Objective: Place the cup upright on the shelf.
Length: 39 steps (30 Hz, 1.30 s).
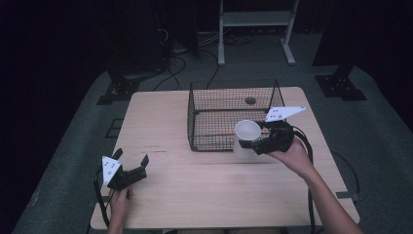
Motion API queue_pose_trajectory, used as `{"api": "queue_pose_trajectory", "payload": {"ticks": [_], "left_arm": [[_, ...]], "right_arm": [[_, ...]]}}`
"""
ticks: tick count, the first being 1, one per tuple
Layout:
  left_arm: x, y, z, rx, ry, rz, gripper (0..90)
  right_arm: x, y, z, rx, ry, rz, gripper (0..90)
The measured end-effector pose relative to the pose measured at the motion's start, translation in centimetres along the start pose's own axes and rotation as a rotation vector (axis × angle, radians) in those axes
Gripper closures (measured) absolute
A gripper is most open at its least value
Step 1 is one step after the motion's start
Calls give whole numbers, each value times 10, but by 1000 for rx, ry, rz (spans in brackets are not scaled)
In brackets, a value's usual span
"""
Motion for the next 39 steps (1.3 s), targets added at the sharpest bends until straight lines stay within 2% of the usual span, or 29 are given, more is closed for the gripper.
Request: {"api": "queue_pose_trajectory", "payload": {"ticks": [7, 10, 13, 20, 30, 36, 39], "left_arm": [[0, 0, 0, 0, 1, 0, 0], [0, 0, 0, -1, 0, 3, 0], [0, 0, 0, 0, 0, 3, 0], [0, 1, 0, 1, 1, -1, 0], [0, 1, 0, 2, 2, 0, 0], [0, 1, 0, 2, 3, 0, 0], [0, 1, 0, 3, 2, -3, 0]], "right_arm": [[-14, -7, 2, 6, 5, -14, 186], [-20, -13, 3, -14, -8, 5, 187], [-27, -24, 3, -15, -15, 24, 186], [-40, -44, 7, 16, 1, 32, 186], [-52, -67, 14, 33, 16, 50, 186], [-57, -76, 20, 31, 9, 61, 186], [-59, -80, 26, 31, 22, 64, 186]]}}
Point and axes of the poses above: each handheld gripper's, and its own axes: z roughly forward along the jaws, x roughly out of its underside, y roughly to its left, the point moved 7 cm from there along z, roughly forward along the jaws, and after that the axes turned 7 degrees about -x, right-handed, at the moved point
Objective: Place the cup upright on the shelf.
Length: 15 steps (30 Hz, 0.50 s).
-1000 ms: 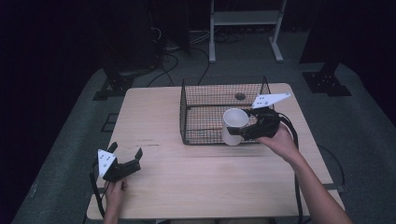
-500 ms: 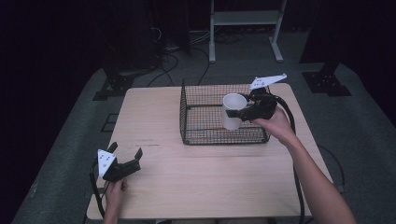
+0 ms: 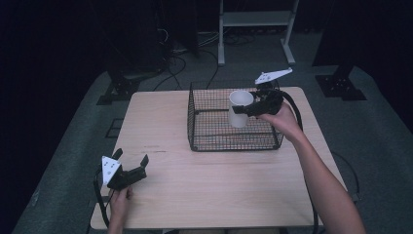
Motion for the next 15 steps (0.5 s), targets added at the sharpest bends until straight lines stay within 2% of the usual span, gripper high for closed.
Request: {"api": "queue_pose_trajectory", "payload": {"ticks": [12, 15], "left_arm": [[0, 1, 0, 3, 0, -7, 0], [0, 1, 0, 3, 0, -6, 0]], "right_arm": [[-10, -13, 25, -4, 32, -8, 185], [-11, -18, 31, -14, 60, -1, 185]]}}
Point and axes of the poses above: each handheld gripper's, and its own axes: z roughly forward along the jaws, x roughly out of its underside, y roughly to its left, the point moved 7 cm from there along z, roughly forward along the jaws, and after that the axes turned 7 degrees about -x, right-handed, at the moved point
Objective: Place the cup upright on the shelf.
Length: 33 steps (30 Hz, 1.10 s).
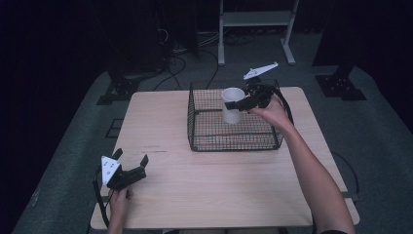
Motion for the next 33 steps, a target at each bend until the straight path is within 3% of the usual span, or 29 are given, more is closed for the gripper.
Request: {"api": "queue_pose_trajectory", "payload": {"ticks": [6, 18, 23, 33], "left_arm": [[0, 0, 0, 1, 0, 0, 0], [0, 0, 0, 4, -2, -1, 0], [0, 0, 0, 5, -2, -6, 0], [0, 0, 0, 6, -2, -3, 0]], "right_arm": [[-5, -7, 7, 1, -12, 2, 186], [7, -21, 33, -41, -6, 57, 185], [14, -30, 42, -10, 14, 64, 185], [22, -39, 52, -5, 25, 91, 185]]}}
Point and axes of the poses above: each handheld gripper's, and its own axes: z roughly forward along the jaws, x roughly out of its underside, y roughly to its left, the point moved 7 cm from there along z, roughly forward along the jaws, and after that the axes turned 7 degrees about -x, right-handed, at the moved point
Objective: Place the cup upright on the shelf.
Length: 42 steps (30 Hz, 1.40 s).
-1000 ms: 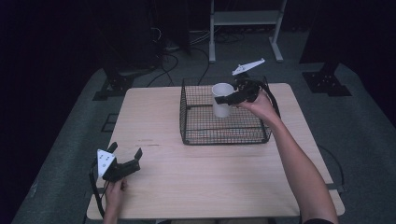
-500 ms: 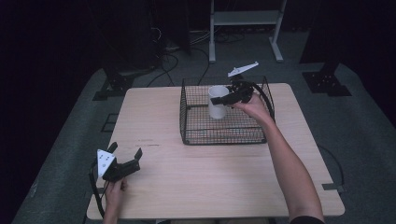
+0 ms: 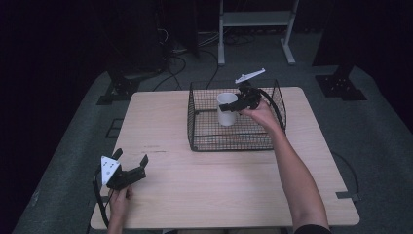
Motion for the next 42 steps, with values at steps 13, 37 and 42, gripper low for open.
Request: {"api": "queue_pose_trajectory", "payload": {"ticks": [13, 37, 42], "left_arm": [[0, 0, 0, 1, 0, 0, 0], [0, 0, 0, 1, 0, -1, 0], [0, 0, 0, 1, 0, 0, 0]], "right_arm": [[12, -10, 15, 37, 73, 15, 184], [25, -14, 26, 65, 178, 17, 172], [25, -13, 24, 61, 176, 16, 169]]}}
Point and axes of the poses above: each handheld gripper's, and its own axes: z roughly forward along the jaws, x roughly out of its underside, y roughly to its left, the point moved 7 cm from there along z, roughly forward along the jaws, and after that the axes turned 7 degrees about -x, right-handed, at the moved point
